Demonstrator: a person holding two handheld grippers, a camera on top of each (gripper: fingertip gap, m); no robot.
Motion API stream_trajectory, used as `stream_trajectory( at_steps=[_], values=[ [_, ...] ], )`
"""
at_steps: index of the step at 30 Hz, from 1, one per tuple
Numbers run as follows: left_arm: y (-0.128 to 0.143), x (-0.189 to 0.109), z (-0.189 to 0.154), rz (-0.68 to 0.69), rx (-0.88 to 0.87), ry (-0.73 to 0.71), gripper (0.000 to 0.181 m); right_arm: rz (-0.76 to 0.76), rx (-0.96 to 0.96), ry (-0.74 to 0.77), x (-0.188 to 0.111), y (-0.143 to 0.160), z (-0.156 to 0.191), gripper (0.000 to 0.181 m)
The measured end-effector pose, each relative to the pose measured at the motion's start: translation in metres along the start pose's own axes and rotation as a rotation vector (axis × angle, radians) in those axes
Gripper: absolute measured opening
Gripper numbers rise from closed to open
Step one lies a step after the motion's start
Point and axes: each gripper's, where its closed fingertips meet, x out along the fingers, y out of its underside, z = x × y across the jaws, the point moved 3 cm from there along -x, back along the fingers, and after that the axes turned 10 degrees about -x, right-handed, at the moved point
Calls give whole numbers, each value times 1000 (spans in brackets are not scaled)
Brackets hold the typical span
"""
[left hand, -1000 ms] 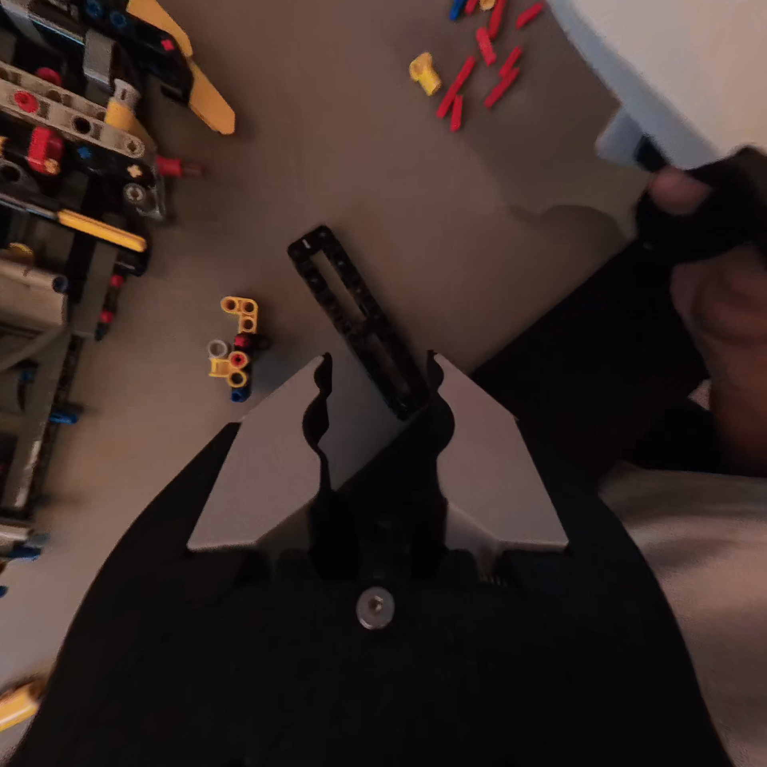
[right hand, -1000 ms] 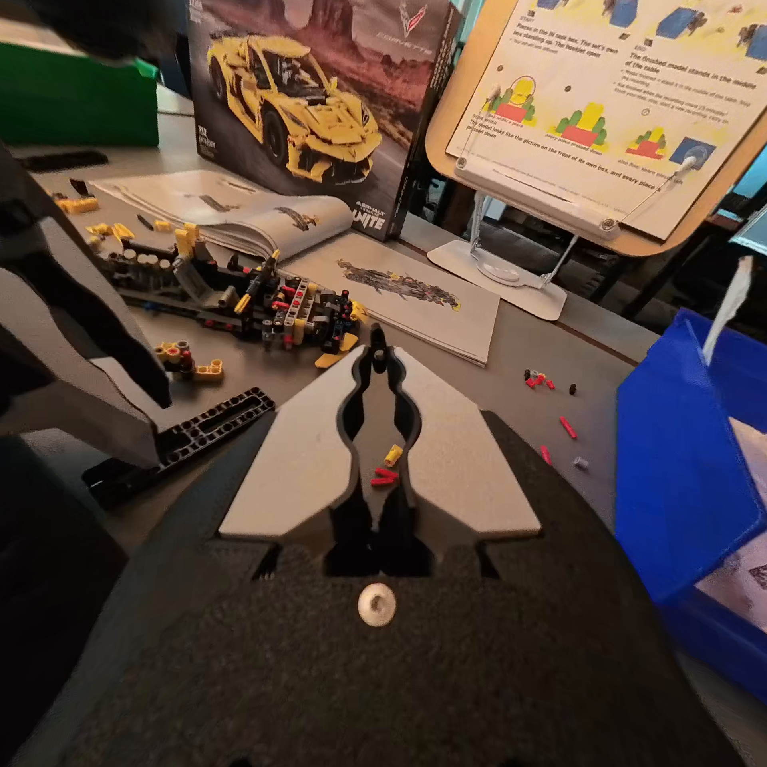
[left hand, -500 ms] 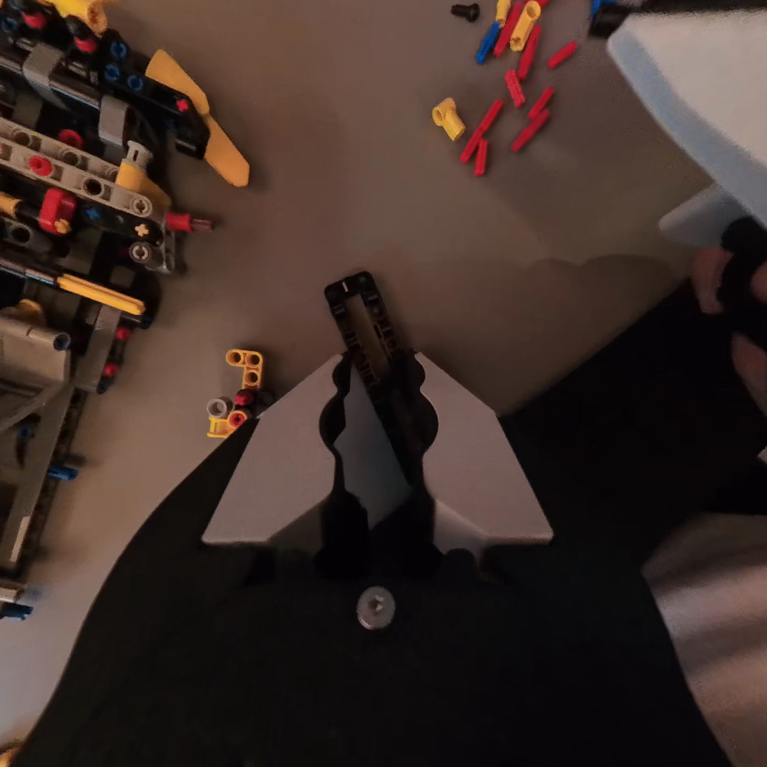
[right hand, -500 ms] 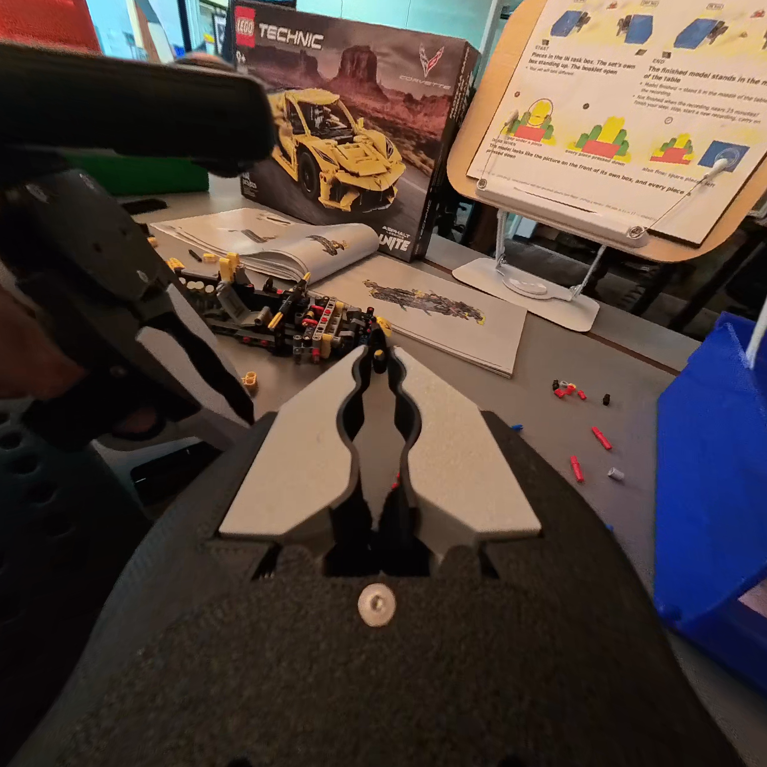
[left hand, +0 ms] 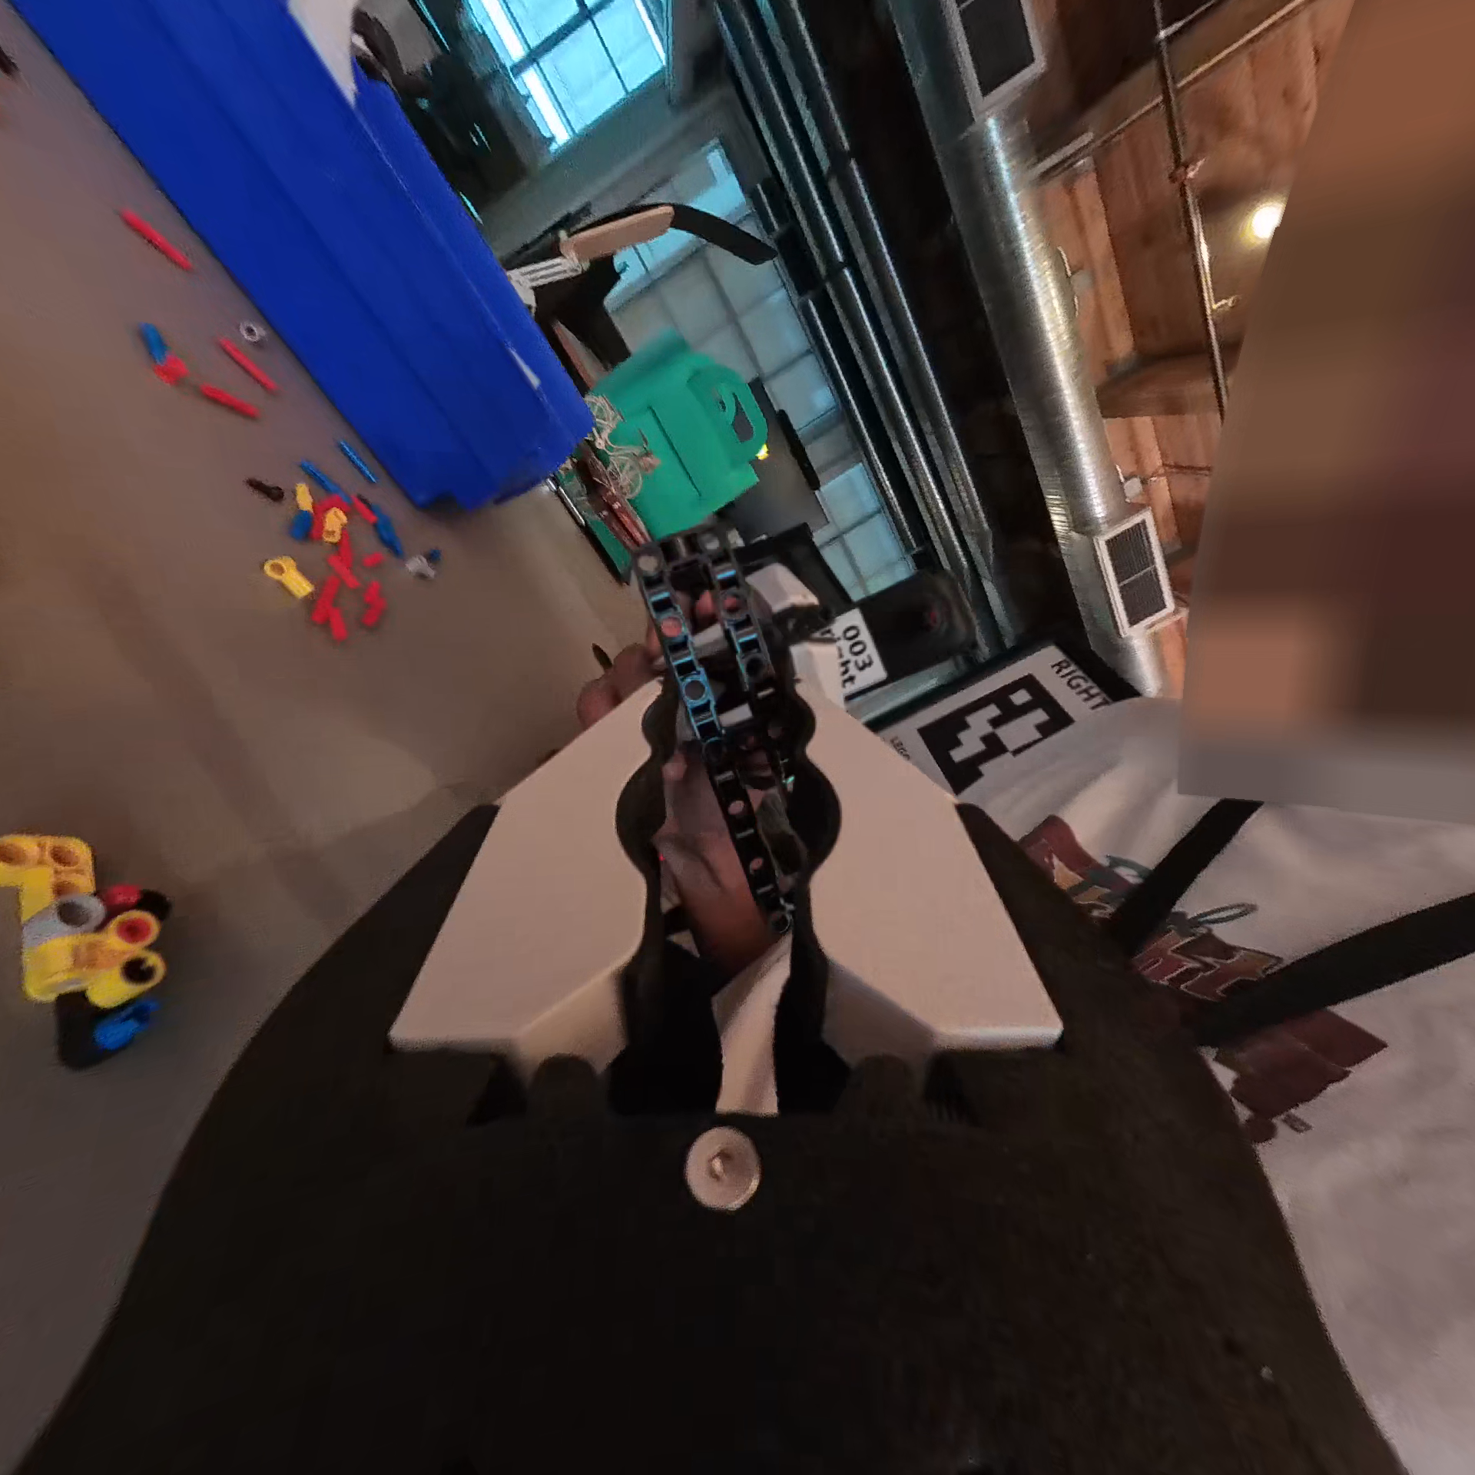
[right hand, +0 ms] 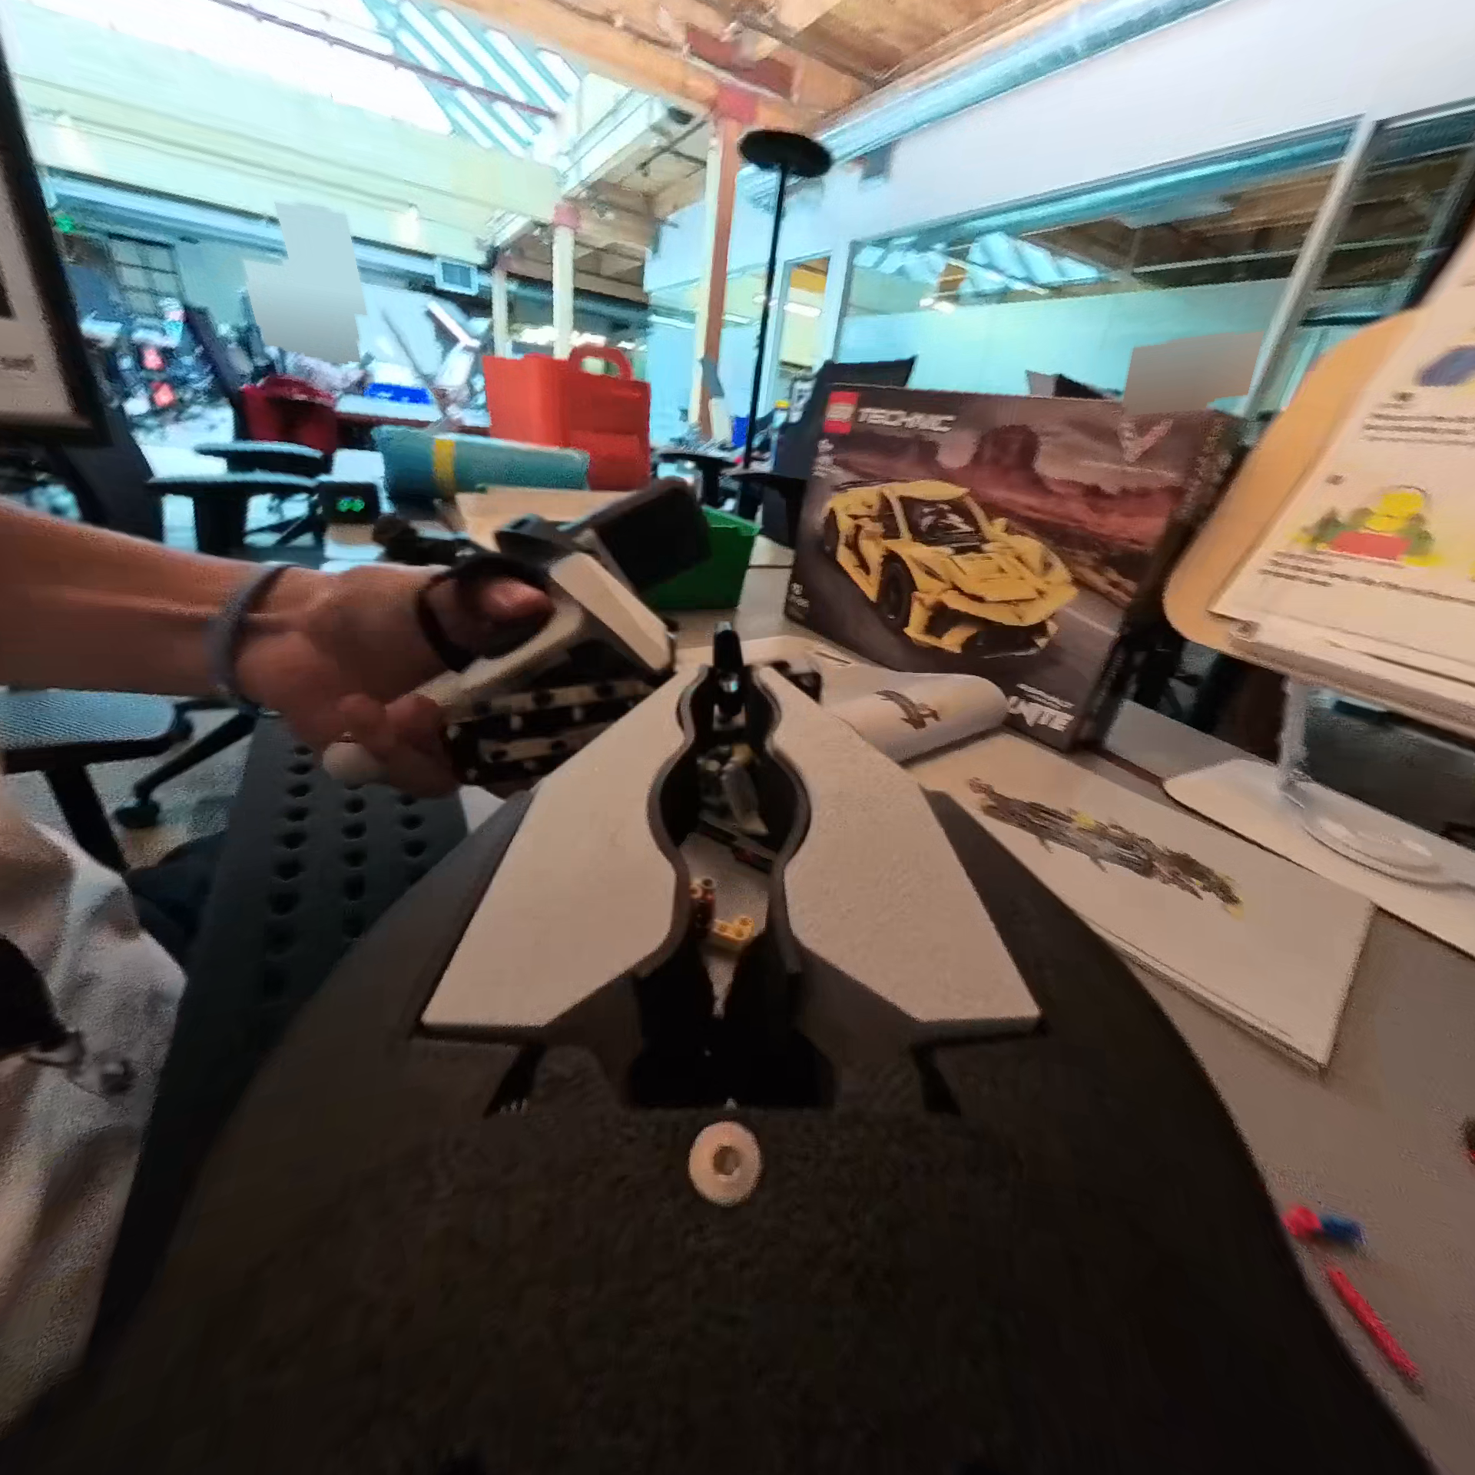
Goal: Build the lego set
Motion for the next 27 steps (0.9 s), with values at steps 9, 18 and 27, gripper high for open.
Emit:
stream_trajectory(
  at_steps=[9, 18, 27],
  values=[
    [-11, -33, -21, 8, -109, 266, 27, 108, -117, -50, 46, -14, 24, 6],
    [-4, -54, -23, 76, -42, 266, 30, 207, -45, -104, 77, -14, 32, 6],
    [-6, -64, 11, 177, 127, -91, 8, 296, 42, -125, 90, 0, 26, 6]
  ],
)
